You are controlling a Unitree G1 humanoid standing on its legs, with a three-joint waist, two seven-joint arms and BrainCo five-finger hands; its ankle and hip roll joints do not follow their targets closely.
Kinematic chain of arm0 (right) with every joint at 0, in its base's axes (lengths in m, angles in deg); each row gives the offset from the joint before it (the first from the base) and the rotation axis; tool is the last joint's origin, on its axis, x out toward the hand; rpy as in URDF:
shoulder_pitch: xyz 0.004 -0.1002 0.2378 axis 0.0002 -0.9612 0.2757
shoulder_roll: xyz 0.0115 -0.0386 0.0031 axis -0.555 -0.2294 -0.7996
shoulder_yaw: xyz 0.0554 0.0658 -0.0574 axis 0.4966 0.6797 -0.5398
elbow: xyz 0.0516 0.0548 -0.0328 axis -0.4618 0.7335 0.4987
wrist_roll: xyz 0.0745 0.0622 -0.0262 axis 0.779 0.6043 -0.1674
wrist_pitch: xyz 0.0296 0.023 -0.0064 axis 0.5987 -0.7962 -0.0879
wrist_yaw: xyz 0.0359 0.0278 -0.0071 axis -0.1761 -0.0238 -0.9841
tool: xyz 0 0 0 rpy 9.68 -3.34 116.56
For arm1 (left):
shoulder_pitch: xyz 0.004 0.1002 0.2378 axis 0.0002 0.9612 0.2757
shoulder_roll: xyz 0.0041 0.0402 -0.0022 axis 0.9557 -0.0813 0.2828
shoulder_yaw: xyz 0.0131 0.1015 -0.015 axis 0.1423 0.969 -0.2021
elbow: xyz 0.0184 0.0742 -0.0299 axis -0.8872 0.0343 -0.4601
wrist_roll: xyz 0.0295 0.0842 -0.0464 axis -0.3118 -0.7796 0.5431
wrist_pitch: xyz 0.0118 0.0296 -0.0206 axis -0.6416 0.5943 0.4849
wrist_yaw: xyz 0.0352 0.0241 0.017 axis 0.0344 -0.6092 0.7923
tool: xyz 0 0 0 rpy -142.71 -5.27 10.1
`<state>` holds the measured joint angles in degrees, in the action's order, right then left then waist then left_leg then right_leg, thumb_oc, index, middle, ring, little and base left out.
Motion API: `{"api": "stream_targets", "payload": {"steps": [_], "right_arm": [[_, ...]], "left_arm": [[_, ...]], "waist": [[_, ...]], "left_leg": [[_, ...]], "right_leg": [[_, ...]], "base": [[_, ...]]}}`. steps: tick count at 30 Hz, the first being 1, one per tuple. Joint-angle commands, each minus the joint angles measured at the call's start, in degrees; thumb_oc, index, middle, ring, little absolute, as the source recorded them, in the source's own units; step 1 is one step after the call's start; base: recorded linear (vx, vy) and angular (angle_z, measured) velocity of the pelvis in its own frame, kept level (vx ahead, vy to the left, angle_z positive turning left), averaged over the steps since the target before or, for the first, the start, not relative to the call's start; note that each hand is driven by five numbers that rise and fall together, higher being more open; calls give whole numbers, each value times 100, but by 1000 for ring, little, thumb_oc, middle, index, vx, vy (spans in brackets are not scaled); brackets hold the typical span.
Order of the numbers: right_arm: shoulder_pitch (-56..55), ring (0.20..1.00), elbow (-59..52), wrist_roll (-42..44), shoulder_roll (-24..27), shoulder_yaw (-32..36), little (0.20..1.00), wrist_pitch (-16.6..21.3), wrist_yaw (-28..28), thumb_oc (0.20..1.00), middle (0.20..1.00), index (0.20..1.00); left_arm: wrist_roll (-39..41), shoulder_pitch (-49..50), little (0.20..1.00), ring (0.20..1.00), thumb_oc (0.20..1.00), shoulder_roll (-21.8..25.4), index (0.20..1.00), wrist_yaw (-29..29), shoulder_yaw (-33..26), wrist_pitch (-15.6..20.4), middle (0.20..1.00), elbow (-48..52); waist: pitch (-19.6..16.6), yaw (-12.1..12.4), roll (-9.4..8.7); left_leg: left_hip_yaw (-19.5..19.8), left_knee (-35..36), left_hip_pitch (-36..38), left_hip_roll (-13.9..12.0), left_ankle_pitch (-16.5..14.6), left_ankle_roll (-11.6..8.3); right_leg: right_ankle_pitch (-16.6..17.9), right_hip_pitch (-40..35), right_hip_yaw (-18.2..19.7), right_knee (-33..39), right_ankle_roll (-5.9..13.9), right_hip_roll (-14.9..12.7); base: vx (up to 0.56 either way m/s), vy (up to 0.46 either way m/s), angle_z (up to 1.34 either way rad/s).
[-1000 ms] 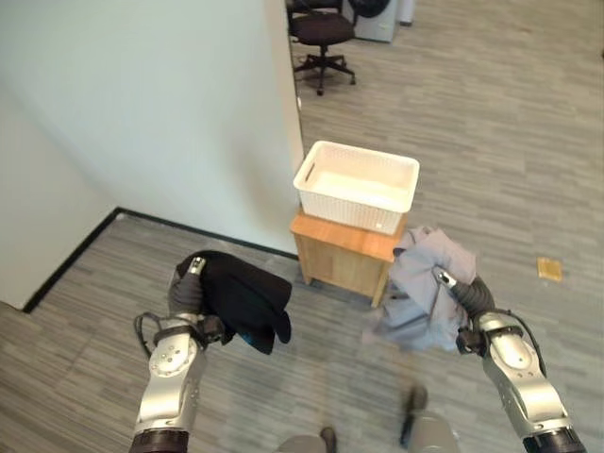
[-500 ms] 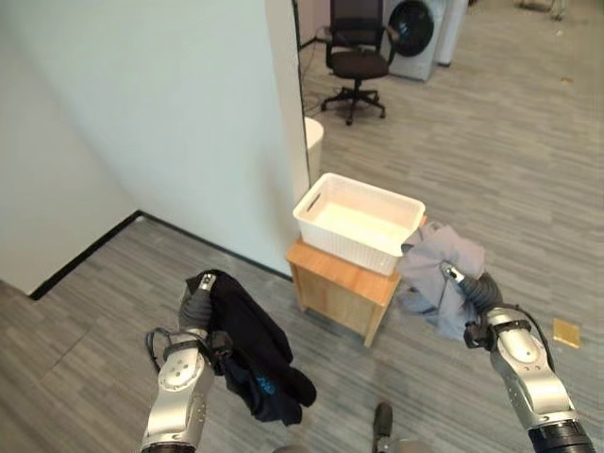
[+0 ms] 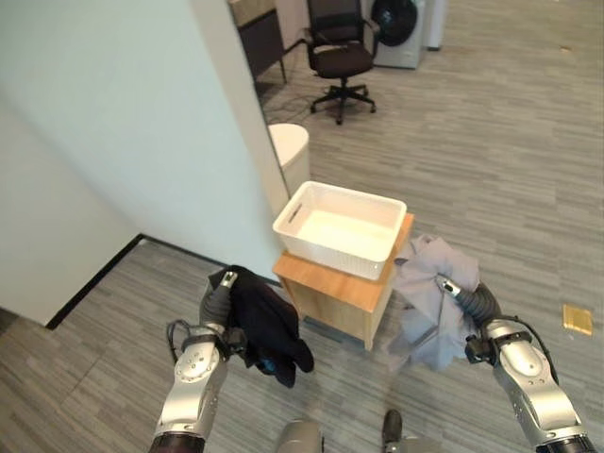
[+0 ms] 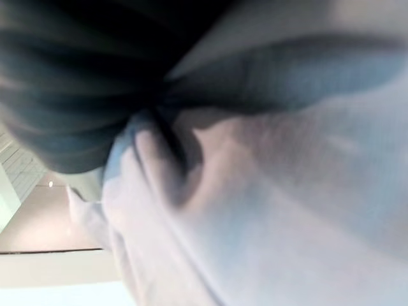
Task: Pick up bed clothes into laundry basket.
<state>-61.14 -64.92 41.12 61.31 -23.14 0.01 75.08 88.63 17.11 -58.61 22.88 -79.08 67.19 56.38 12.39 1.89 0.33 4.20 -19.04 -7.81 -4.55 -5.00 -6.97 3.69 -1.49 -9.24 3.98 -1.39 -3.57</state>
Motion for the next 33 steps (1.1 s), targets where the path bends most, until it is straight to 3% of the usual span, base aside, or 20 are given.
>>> {"api": "stream_targets", "payload": {"steps": [1,7,15,16,17,20,26,33], "right_arm": [[113,200,-558,101,133,83,200,411,-129,200,200,200],[158,200,-446,-141,58,-62,200,393,-205,200,200,200],[554,200,-601,-472,89,-153,200,376,-209,200,200,200],[1010,200,-782,-542,183,-3,200,415,-31,200,200,200],[1026,200,-774,-543,184,-5,200,417,-27,200,200,200],[2311,200,-835,-570,461,88,200,576,461,200,200,200],[3591,200,-345,-740,787,-294,200,558,857,200,200,200],[5170,200,1182,-1132,1235,-1085,200,256,1321,200,200,200]], "left_arm": [[13,-444,200,200,200,238,200,6,-19,365,200,236],[-22,-510,200,200,200,325,200,-30,4,449,200,347],[44,-97,200,200,200,294,200,-51,-194,405,200,397],[110,156,200,200,200,277,200,-20,-250,376,200,404],[111,151,200,200,200,276,200,-19,-257,373,200,412],[244,484,200,200,200,378,200,36,-264,333,200,496],[389,663,200,200,200,437,200,54,-170,330,200,560],[585,696,200,200,200,607,200,1,67,353,200,589]], "waist": [[-97,15,89],[-250,-21,204],[-384,196,77],[-420,375,5],[-413,372,18],[-444,680,-89],[-408,895,-184],[-315,1135,-268]], "left_leg": [[-268,1376,112,-128,1019,50],[-266,1863,566,-51,893,104],[-242,2370,878,122,849,274],[-176,2400,852,175,832,311],[-176,2403,817,170,892,319],[-109,2404,796,223,806,345],[-56,2404,755,248,798,361],[3,2398,636,252,841,384]], "right_leg": [[-1025,-676,-36,-326,562,-185],[-1080,-684,7,-422,660,-297],[-1023,-685,-18,-350,802,-432],[-993,-697,-82,-291,848,-465],[-938,-660,-83,-293,848,-458],[-928,-720,-170,-201,902,-497],[-870,-738,-228,-144,931,-497],[-818,-666,-283,-119,924,-449]], "base": [[119,101,-3],[126,114,-21],[94,81,10],[35,45,25],[95,49,16],[67,28,23],[15,3,3],[-6,6,6]]}}
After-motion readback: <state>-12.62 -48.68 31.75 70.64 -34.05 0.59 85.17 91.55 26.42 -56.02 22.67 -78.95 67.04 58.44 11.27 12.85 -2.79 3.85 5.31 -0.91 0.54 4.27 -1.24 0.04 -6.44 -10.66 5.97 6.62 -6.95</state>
